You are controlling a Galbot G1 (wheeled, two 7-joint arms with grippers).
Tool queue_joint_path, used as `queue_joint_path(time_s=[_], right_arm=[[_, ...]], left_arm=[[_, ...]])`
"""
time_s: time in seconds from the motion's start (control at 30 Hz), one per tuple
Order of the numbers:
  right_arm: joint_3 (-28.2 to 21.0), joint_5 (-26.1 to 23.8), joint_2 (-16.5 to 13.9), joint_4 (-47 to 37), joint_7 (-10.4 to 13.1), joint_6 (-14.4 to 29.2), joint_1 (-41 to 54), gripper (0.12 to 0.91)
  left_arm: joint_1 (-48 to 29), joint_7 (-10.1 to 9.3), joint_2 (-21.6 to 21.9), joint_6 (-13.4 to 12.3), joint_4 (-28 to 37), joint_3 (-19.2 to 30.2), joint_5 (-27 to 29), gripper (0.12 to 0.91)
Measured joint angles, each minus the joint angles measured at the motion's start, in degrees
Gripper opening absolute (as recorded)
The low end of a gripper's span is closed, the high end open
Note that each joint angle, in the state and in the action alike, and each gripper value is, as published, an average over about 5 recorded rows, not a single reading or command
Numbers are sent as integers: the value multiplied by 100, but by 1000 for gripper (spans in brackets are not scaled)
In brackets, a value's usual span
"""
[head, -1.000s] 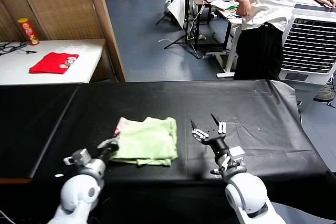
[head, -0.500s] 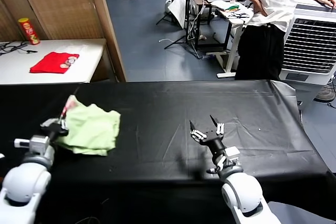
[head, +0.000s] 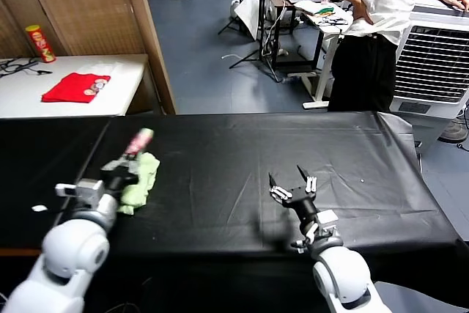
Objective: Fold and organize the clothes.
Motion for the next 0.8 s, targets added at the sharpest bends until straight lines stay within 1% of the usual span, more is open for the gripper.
queue_joint_path(time_s=[0.07, 0.17, 0.2, 0.27, 0.33, 0.37, 0.47, 0.5, 0.57, 0.6, 0.7, 0.73, 0.8], right_arm=[[12, -1, -6, -14, -4, -1, -9, 798], [17, 7, -12, -31, -25, -7, -13, 798], [14, 16, -17, -35, -38, -11, -10, 798], [-1, 52, -36, -43, -69, -24, 4, 798], [-25, 131, -67, -46, -98, -60, 26, 798], [-38, 185, -86, -48, -111, -87, 38, 798], [-89, 421, -158, -48, -161, -208, 78, 798], [-110, 523, -188, -49, -191, -258, 94, 798], [-161, 757, -254, -64, -252, -373, 133, 798], [-191, 886, -287, -81, -276, -439, 157, 798], [-317, 1303, -350, -171, -266, -682, 259, 798], [-367, 1438, -351, -211, -239, -769, 304, 798], [-478, 1723, -323, -313, -156, -938, 413, 798]], left_arm=[[-94, -71, -261, 14, -10, 270, -131, 151], [-182, -54, -716, -46, 74, 643, 8, 151], [-194, -18, -880, -87, 129, 760, 91, 151], [-187, 117, -1211, -192, 268, 981, 312, 151], [-160, 281, -1534, -308, 430, 1190, 611, 170], [-143, 359, -1681, -364, 510, 1286, 777, 197], [-84, 575, -2035, -517, 699, 1544, 1232, 333], [-63, 658, -2112, -562, 734, 1614, 1347, 400], [-28, 815, -2208, -644, 764, 1716, 1493, 501], [-17, 875, -2231, -683, 766, 1744, 1529, 568], [8, 963, -2246, -812, 726, 1762, 1544, 715], [23, 973, -2235, -853, 701, 1750, 1548, 748], [64, 979, -2194, -910, 646, 1706, 1558, 785]])
